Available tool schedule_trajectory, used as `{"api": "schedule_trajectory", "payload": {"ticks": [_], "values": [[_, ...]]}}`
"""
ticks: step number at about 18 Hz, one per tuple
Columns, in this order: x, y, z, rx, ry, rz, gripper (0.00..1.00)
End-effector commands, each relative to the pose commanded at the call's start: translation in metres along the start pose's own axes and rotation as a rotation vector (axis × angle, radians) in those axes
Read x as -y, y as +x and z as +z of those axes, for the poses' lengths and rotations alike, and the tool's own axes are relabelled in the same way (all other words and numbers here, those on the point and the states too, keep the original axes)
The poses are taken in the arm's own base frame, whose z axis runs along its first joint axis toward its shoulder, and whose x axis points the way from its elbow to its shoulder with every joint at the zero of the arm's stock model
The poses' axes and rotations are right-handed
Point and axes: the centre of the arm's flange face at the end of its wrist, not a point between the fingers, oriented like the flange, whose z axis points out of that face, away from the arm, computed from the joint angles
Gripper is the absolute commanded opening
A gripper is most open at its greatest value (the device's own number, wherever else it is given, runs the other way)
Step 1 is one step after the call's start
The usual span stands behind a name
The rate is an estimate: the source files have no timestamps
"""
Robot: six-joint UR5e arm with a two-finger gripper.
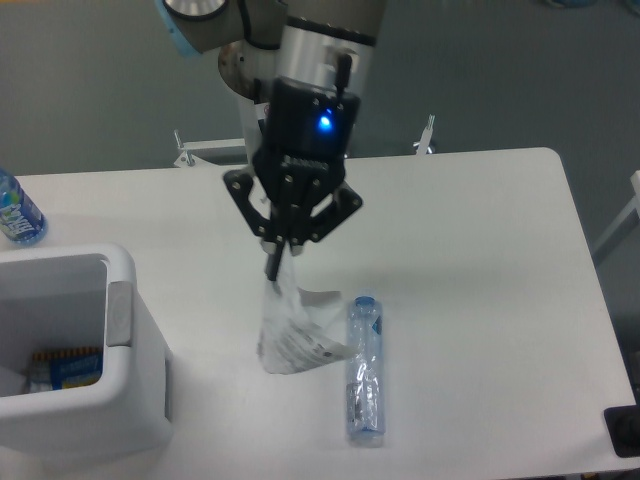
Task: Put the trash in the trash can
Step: 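Lift the white paper and carry it over the white bin, then open the gripper to drop the paper into the bin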
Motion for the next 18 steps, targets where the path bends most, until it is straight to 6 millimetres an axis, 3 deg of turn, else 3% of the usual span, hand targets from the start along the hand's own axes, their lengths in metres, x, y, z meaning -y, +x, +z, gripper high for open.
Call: {"api": "schedule_trajectory", "payload": {"ticks": [4, 8, 13, 15, 16, 17, 18], "values": [[-0.013, 0.045, 0.023, -0.051, -0.043, 0.061, 0.00], [-0.037, 0.089, 0.073, -0.105, -0.112, 0.124, 0.00], [-0.064, 0.120, 0.094, -0.140, -0.170, 0.155, 0.03], [-0.066, 0.123, 0.098, -0.145, -0.175, 0.165, 0.27], [-0.066, 0.123, 0.101, -0.147, -0.175, 0.180, 0.53], [-0.066, 0.123, 0.102, -0.151, -0.172, 0.208, 0.89], [-0.066, 0.123, 0.103, -0.151, -0.173, 0.222, 1.00]]}}
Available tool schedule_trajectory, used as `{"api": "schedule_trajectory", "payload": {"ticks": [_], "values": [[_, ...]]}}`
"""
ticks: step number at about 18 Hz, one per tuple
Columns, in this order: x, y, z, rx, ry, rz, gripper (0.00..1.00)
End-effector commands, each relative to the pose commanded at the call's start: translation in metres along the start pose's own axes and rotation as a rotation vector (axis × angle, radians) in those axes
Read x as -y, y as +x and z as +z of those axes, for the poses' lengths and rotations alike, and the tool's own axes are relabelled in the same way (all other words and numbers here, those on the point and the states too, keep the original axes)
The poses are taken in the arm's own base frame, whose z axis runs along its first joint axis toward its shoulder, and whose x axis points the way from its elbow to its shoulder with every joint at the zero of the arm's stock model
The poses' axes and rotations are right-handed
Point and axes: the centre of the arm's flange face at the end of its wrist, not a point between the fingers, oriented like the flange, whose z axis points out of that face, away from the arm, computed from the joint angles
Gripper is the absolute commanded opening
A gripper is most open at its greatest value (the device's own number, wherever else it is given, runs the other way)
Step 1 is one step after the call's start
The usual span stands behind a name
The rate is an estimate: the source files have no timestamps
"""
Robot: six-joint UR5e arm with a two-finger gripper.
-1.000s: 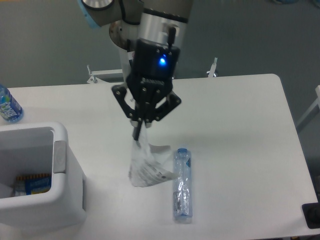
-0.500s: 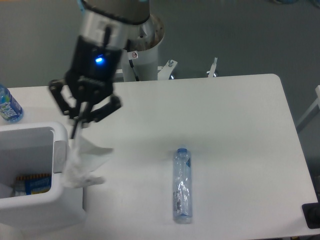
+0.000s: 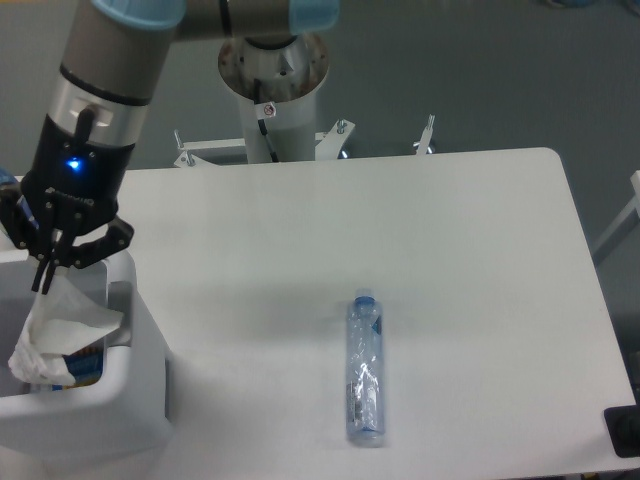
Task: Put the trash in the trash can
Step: 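Open the gripper to drop the paper into the bin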
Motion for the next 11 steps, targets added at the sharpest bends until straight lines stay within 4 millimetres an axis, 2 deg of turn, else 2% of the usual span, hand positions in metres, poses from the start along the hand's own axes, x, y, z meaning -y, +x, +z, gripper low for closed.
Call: {"api": "schedule_trajectory", "payload": {"ticks": [8, 9, 11], "values": [[0.005, 0.001, -0.013, 0.006, 0.023, 0.001, 1.00], [0.007, -0.006, -0.016, 0.013, 0.034, -0.011, 1.00], [0.014, -0.042, -0.035, 0.048, 0.078, -0.076, 1.00]]}}
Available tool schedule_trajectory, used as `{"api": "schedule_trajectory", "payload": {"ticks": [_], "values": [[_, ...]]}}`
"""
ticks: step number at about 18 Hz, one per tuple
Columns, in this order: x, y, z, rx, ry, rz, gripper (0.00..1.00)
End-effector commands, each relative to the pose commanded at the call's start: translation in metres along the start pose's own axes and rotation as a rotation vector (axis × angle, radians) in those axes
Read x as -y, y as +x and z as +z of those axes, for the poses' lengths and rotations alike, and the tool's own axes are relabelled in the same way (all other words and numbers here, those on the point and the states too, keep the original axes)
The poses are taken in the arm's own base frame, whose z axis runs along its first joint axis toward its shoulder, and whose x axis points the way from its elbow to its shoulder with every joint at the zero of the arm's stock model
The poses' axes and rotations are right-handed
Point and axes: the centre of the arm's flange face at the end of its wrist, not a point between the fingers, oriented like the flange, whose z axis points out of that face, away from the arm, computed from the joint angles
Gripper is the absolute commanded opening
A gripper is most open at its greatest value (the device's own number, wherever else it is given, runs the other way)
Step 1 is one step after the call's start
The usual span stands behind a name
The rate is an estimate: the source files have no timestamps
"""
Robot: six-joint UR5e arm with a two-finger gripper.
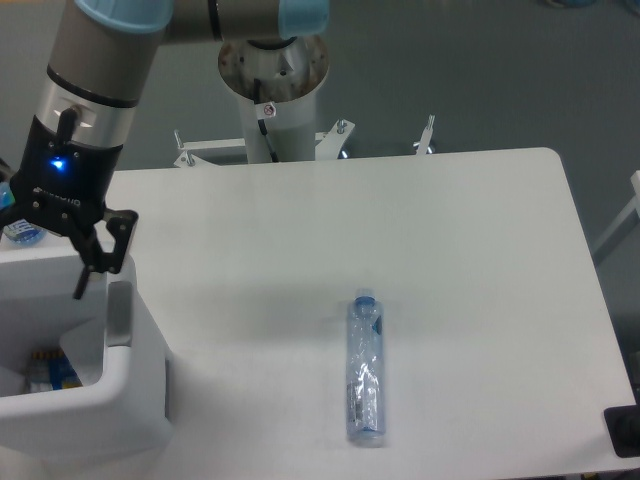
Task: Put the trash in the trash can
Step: 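Open the gripper to drop the paper into the bin, then move the open gripper over the clear plastic water bottle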
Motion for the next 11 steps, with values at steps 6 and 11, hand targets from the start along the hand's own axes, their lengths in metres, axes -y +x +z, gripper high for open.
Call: {"api": "schedule_trajectory", "payload": {"ticks": [6, 11], "values": [[0.017, -0.063, -0.023, 0.083, 0.059, -0.074, 1.00], [0.010, -0.132, -0.012, 0.282, 0.007, -0.078, 1.00]]}}
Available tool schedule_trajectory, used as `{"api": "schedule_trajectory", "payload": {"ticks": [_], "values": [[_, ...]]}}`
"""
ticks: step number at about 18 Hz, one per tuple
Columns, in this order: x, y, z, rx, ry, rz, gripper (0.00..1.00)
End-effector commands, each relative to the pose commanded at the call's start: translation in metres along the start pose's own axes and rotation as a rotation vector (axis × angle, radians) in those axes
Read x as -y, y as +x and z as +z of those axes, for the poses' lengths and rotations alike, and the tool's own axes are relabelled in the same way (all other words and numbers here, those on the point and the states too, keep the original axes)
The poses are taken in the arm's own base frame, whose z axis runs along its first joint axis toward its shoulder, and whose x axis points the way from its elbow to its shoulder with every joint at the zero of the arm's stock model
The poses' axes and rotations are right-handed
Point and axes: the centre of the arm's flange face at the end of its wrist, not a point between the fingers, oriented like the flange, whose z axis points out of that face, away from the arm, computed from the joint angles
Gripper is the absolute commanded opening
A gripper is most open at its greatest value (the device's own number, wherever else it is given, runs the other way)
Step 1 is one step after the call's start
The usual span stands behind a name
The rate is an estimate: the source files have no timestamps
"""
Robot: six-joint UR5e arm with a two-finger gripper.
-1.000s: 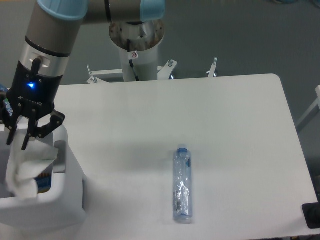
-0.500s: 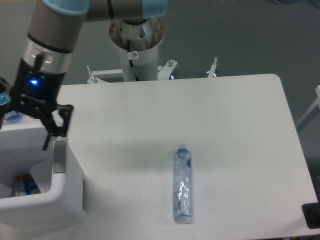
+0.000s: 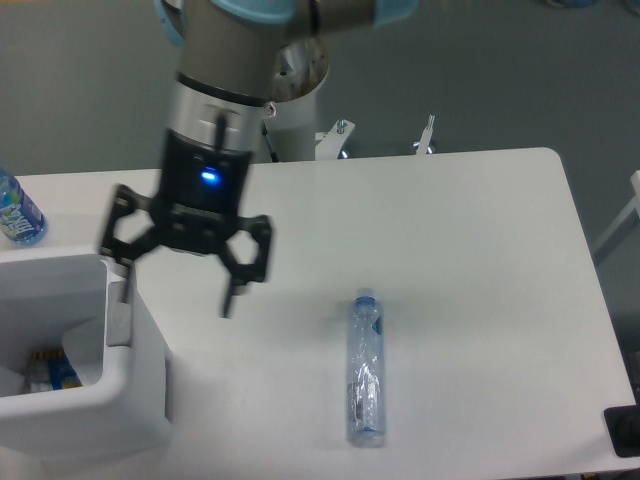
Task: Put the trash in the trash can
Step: 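Move the open gripper over the clear plastic water bottle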
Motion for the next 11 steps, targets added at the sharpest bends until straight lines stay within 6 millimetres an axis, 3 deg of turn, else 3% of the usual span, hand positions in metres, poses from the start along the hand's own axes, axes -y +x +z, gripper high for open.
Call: {"api": "schedule_trajectory", "payload": {"ticks": [3, 8, 11], "values": [[-0.008, -0.031, 0.018, 0.073, -0.045, 0.005, 1.00], [-0.027, -0.084, 0.095, 0.171, -0.194, 0.077, 1.00], [-0.039, -0.098, 0.127, 0.188, -0.258, 0.115, 1.00]]}}
